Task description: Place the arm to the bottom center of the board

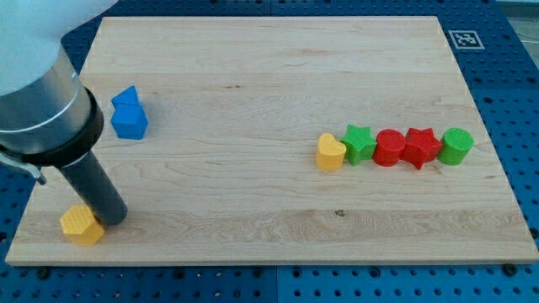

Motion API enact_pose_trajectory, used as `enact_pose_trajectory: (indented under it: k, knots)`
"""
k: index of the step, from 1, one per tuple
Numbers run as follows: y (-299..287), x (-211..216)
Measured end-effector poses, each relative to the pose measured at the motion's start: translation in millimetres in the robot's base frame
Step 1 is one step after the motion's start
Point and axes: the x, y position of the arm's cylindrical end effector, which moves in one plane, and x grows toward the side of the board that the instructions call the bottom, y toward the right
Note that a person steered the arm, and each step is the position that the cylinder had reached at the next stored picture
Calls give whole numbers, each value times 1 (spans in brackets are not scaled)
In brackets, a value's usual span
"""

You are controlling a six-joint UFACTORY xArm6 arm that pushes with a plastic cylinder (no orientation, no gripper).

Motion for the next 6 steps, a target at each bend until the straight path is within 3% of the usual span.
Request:
enact_pose_trajectory:
  k: [6]
  knots:
    - [121,-4]
